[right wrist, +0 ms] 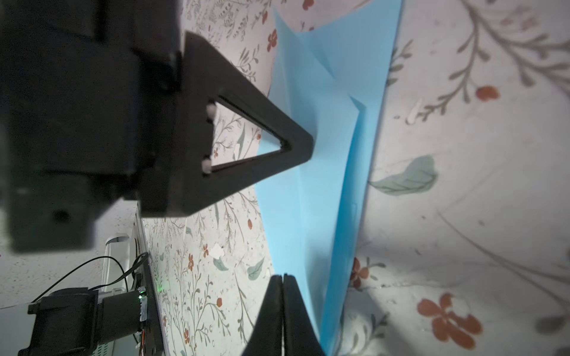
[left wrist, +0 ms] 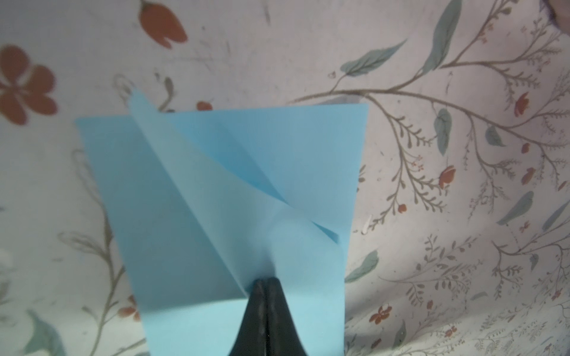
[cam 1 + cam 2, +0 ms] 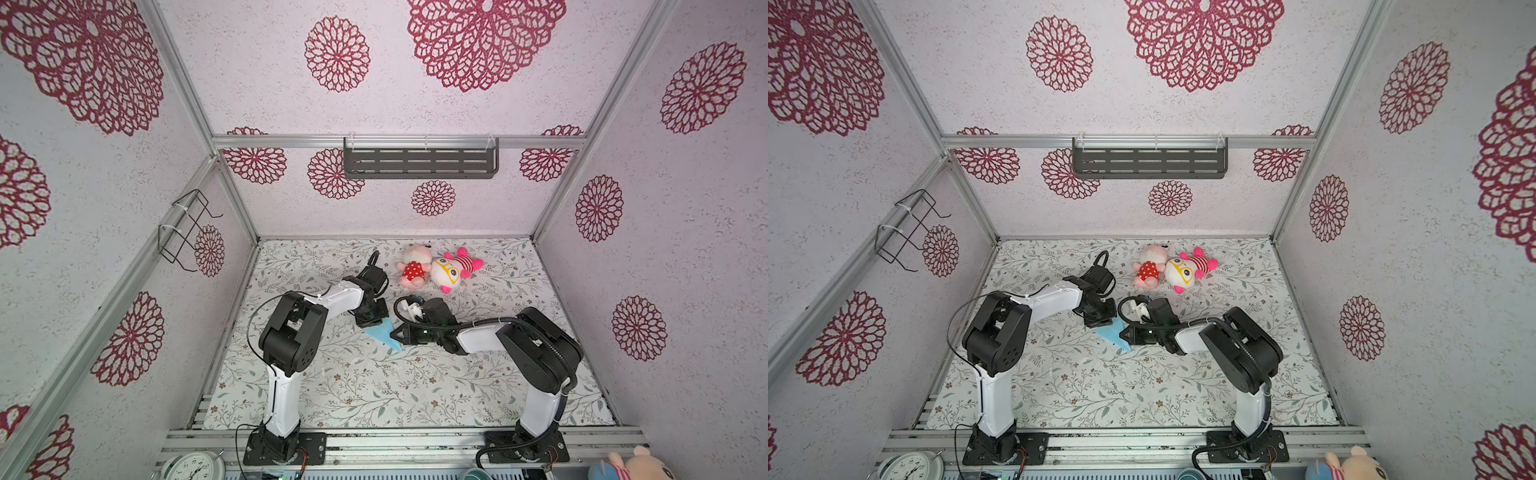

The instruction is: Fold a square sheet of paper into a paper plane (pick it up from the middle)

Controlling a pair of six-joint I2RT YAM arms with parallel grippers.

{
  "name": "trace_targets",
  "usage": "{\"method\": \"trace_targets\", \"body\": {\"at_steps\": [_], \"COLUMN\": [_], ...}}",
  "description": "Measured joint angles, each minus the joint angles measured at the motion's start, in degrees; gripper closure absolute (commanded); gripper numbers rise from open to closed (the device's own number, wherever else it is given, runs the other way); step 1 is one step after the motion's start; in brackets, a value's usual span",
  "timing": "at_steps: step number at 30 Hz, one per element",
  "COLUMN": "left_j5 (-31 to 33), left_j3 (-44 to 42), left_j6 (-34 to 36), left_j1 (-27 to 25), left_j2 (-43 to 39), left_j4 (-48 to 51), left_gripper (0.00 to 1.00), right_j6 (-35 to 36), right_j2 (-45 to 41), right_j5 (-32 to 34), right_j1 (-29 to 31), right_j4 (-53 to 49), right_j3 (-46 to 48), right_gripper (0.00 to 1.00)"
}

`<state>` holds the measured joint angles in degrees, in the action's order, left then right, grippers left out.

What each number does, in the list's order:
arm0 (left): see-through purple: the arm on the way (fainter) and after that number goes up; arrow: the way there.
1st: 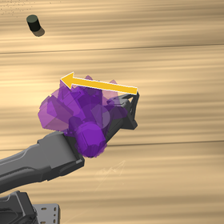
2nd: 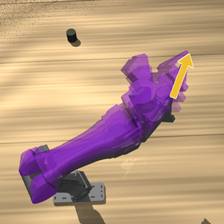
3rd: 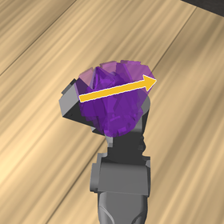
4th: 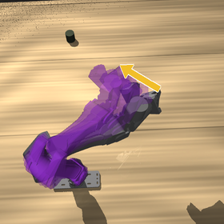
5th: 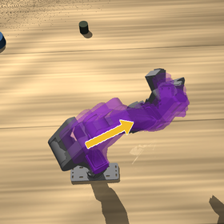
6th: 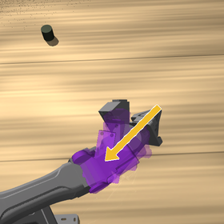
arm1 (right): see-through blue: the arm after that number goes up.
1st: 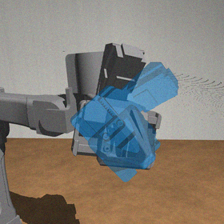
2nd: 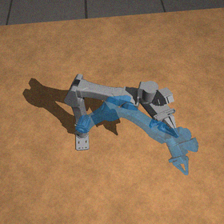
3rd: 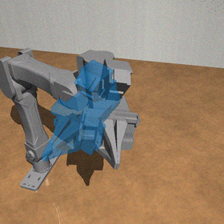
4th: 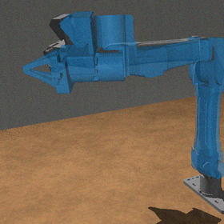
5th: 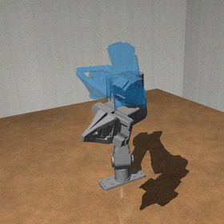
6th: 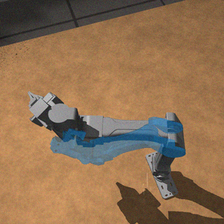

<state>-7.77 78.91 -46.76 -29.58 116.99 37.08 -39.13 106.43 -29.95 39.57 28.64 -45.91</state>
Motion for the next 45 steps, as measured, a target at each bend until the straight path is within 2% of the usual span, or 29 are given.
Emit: {"method": "trace_targets", "body": {"at_steps": [6,10,14,19,23,28,33,45], "left_j5": [-2.47,-4.50,-7.58,-10.47,-13.57,-17.29,-18.82,-19.37], "left_j3": [-1.40,-3.63,-8.09,-15.04,-22.12,-30.01,-33.00,-35.76], "left_j6": [0.24,0.63,1.29,2.29,2.34,0.98,-0.09,-0.17], "left_j1": [0.63,1.22,2.03,2.38,2.38,2.38,2.38,2.38], "left_j2": [-0.74,-2.01,-5.84,-12.44,-15.87,-16.24,-15.63,-11.26], "left_j4": [-1.79,-4.46,-8.57,-16.81,-25.97,-37.18,-44.17,-52.89], "left_gripper": [0.92,0.86,0.76,0.73,0.81,0.91,0.98,1.00], "right_j6": [-0.79,-1.16,-1.51,-1.62,-2.03,-2.54,-2.60,-3.02], "right_j2": [0.81,1.99,2.10,2.10,2.10,2.12,2.21,2.27], "right_j5": [1.40,1.92,1.92,2.01,2.03,2.05,1.84,1.64], "right_j1": [0.02,0.00,-0.04,-0.15,-0.15,-0.15,-0.24,-0.35], "right_j4": [-0.22,-0.70,-0.68,-0.79,-0.81,-0.79,-0.70,-0.63], "right_j3": [0.00,0.02,0.02,0.02,0.02,0.02,0.02,0.02], "right_gripper": [0.94,0.94,0.95,0.95,0.96,0.97,0.97,0.98]}}
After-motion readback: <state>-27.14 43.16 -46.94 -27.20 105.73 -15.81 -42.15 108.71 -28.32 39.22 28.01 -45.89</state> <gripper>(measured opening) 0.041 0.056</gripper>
